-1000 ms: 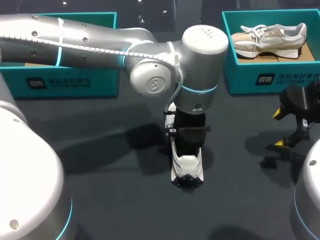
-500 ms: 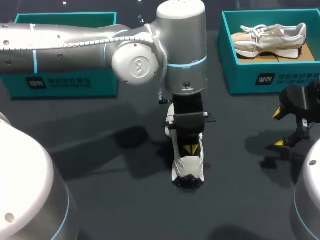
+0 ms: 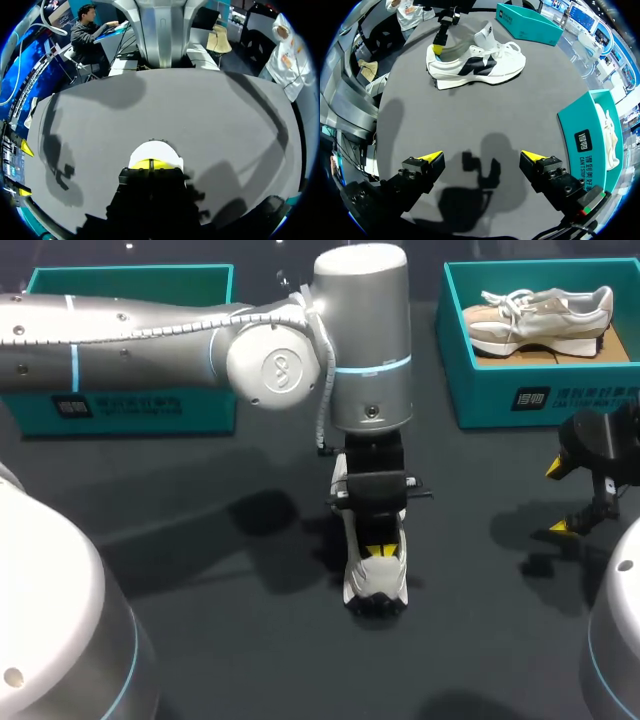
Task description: Take the shoe out of the shoebox, open the shoe tongue, remove and reinsert the insole, then place the shoe into the shoebox
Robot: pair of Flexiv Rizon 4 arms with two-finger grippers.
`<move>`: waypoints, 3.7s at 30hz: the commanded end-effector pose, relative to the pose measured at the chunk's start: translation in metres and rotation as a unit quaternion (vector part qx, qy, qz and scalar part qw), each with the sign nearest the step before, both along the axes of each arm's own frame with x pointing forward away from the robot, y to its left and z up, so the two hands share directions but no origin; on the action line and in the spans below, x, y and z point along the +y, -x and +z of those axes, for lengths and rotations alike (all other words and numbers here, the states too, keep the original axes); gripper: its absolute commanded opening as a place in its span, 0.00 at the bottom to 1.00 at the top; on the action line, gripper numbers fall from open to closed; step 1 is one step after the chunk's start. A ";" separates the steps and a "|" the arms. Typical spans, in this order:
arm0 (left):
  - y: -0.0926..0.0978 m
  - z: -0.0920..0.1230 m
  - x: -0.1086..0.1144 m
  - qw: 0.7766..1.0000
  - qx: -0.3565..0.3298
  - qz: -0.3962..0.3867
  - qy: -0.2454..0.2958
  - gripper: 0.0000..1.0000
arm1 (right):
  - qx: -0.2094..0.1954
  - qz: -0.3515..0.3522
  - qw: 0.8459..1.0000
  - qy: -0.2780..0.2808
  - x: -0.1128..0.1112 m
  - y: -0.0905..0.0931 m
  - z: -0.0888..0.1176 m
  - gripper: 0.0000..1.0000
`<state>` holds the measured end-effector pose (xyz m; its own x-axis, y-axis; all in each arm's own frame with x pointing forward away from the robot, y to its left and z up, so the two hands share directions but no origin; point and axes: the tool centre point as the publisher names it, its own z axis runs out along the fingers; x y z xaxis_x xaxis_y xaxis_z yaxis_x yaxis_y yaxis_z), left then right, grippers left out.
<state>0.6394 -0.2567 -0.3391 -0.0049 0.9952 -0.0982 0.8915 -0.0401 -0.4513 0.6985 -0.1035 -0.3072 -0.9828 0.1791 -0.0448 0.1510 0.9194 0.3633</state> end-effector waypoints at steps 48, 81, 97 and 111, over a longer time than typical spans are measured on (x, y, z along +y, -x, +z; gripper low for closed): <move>-0.038 -0.051 0.045 0.963 -0.177 0.195 -0.054 0.00 | -0.001 -0.001 1.000 0.002 0.001 0.002 0.000 1.00; 0.013 -0.013 0.002 0.972 -0.023 0.232 -0.028 0.00 | -0.001 -0.001 1.000 0.002 0.001 0.002 0.000 1.00; 0.010 -0.088 0.021 0.957 -0.040 0.278 -0.072 0.00 | -0.001 -0.001 1.000 0.002 0.001 0.002 0.000 1.00; -0.034 -0.086 0.064 0.926 -0.145 0.330 -0.108 0.00 | -0.001 -0.001 1.000 0.002 0.001 0.002 0.000 1.00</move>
<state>0.6611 -0.2137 -0.4026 -0.6245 0.7805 0.0285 0.7747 0.6237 -0.1044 0.6984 -0.1036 -0.3071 -0.9828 0.1793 -0.0449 0.1511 0.9194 0.3633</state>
